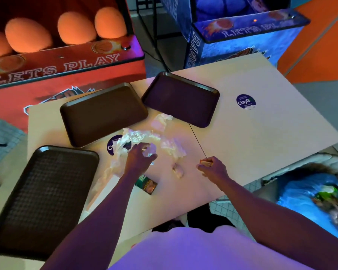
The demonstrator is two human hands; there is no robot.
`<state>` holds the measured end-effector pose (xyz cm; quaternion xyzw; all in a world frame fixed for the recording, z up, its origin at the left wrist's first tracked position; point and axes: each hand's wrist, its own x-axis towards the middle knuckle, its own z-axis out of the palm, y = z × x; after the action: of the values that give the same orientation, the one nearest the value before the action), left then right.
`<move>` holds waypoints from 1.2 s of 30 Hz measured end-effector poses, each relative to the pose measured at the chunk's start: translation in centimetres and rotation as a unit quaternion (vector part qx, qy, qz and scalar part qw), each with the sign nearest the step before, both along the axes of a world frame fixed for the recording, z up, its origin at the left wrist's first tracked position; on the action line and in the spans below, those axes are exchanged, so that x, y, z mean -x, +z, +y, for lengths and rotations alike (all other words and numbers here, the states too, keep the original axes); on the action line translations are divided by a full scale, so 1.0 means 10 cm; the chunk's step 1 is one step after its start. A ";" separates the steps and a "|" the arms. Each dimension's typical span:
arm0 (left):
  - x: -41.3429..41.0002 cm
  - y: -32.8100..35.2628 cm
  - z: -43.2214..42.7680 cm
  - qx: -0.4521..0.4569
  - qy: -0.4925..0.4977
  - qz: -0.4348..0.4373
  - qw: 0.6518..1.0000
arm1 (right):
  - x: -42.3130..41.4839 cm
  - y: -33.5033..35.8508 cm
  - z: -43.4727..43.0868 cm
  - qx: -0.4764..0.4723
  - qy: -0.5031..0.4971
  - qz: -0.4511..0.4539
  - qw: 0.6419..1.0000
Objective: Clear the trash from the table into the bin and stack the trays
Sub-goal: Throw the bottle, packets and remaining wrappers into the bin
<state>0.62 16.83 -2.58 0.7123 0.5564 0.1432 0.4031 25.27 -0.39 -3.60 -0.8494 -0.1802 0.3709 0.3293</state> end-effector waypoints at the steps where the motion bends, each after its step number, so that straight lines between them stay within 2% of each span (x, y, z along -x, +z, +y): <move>1: -0.05 0.00 -0.04 0.003 -0.005 -0.003 1.000 | -0.01 0.00 -0.06 -0.006 -0.018 0.008 1.000; 10: -0.73 0.03 -0.59 0.017 -0.073 0.016 0.997 | -0.44 -0.03 -0.60 -0.017 -0.082 0.033 0.996; 19: -2.24 0.29 -1.27 -0.004 -0.157 0.030 0.987 | -1.61 -0.04 -1.69 -0.016 -0.160 0.035 0.986; 28: -4.04 0.34 -2.29 -0.026 -0.247 0.013 0.969 | -3.04 -0.12 -2.95 -0.062 -0.279 0.073 0.956; 36: -5.05 0.36 -3.12 -0.030 -0.355 0.028 0.934 | -3.63 -0.22 -3.88 -0.106 -0.374 0.109 0.915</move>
<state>51.12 -14.41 1.04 0.8789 0.2737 -0.0133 0.3904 61.58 -39.22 -5.78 -0.7694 0.1492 0.2898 0.5493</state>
